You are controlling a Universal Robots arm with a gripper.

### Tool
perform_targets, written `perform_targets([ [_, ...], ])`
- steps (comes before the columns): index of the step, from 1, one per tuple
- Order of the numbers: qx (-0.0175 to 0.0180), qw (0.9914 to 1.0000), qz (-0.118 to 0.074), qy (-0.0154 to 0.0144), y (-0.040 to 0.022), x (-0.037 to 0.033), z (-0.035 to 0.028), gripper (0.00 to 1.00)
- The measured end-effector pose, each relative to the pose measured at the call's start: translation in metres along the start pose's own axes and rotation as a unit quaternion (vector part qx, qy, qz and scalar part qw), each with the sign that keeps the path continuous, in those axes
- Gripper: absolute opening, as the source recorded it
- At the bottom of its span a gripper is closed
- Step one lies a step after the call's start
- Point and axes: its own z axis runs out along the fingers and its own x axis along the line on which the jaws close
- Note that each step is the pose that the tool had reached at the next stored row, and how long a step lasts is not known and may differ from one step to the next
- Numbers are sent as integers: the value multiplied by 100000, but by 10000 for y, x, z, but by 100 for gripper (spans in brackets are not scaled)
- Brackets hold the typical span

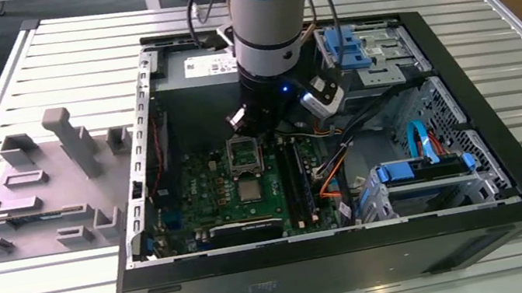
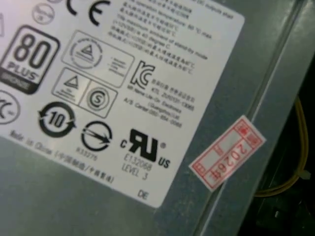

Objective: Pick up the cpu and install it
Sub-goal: 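Close the cpu cover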

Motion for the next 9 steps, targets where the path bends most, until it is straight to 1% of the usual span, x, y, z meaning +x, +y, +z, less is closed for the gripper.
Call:
perform_targets([
  [4,42,100000,-295,-59,-2,19,-6,11],
  [9,56,99999,-350,-130,-19,28,-53,11],
])
